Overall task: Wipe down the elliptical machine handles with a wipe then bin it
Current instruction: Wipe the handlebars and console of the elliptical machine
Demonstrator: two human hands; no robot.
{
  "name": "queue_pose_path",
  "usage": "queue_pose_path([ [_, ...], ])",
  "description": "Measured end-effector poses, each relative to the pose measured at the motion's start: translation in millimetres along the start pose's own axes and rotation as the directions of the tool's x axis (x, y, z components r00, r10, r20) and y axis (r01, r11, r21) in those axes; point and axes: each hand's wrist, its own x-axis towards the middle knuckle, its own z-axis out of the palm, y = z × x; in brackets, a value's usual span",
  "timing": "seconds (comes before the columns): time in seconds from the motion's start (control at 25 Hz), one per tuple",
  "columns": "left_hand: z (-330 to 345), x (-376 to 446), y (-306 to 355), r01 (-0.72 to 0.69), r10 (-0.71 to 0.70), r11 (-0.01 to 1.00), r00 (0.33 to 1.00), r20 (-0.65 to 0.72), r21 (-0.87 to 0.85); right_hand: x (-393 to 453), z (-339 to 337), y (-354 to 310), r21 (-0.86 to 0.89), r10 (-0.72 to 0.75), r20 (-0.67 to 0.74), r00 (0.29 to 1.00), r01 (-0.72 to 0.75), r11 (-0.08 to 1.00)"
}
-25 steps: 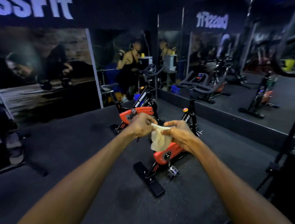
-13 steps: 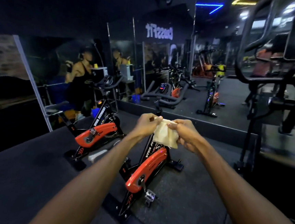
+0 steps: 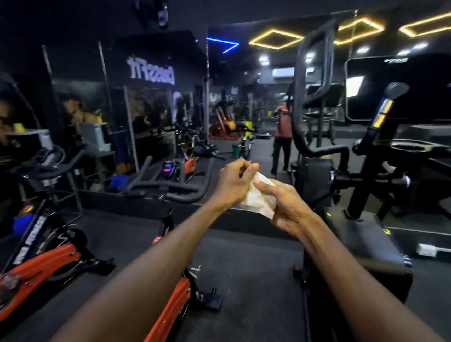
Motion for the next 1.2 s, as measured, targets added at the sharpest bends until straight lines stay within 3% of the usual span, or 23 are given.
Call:
queue_pose_path([
  [0.12,24.7,71.2,-14.6,0.012,-0.01,0.999,0.996,0.086,-0.032,67.0,-26.1,-17.7,-0.051,-0.096,-0.224,0.97,0.086,0.995],
  [0.2,39.0,106.7,-18.4,0.009,0.003,0.998,0.976,0.22,-0.054,100.6,-46.5,-32.1,0.024,-0.149,-0.293,0.945,0.163,0.986],
  [0.36,76.2,167.3,-33.1,0.019,0.037,0.987,0.94,0.339,-0.161,145.5,-88.3,-61.5,0.252,-0.168,-0.209,0.963,0.219,0.943],
  [0.48,108.1,216.5,-39.0,-0.004,0.075,0.98,0.934,0.349,-0.201,188.0,-111.3,-85.4,0.146,-0.277,-0.233,0.932,0.316,0.938],
  [0.6,133.3,261.3,-33.2,-0.093,0.134,0.984,0.952,0.274,-0.155,233.2,-127.5,-118.3,-0.062,-0.418,-0.424,0.803,0.435,0.899],
  [0.76,156.9,327.3,-18.9,-0.181,0.195,0.973,0.977,0.089,-0.145,286.0,-159.3,-188.6,-0.348,-0.658,-0.488,0.573,0.563,0.749],
  [0.84,165.3,353.9,-12.9,-0.235,0.241,0.963,0.97,0.03,-0.133,313.0,-173.6,-217.9,-0.648,-0.814,-0.382,0.438,0.502,0.574],
  [0.92,172.1,373.7,-7.7,-0.306,0.302,0.948,0.952,-0.057,-0.084,329.9,-179.9,-245.0,-0.901,-0.934,-0.177,0.309,0.33,0.28],
  [0.96,176.5,383.6,-6.6,-0.342,0.336,0.938,0.936,-0.102,-0.058,336.1,-180.6,-256.3,-0.97,-0.957,-0.074,0.281,0.202,0.135],
  [1.08,190.1,411.0,-6.7,-0.429,0.417,0.903,0.894,-0.161,-0.041,354.4,-180.8,-253.4,-0.976,-0.905,0.183,0.384,-0.042,-0.215],
  [1.16,196.9,425.3,-6.7,-0.463,0.45,0.886,0.872,-0.194,-0.028,361.8,-182.1,-225.9,-0.875,-0.78,0.434,0.452,0.004,-0.485],
  [1.2,199.7,431.6,-6.8,-0.48,0.466,0.877,0.857,-0.221,-0.015,362.9,-186.3,-221.2,-0.821,-0.706,0.506,0.495,0.026,-0.57],
])
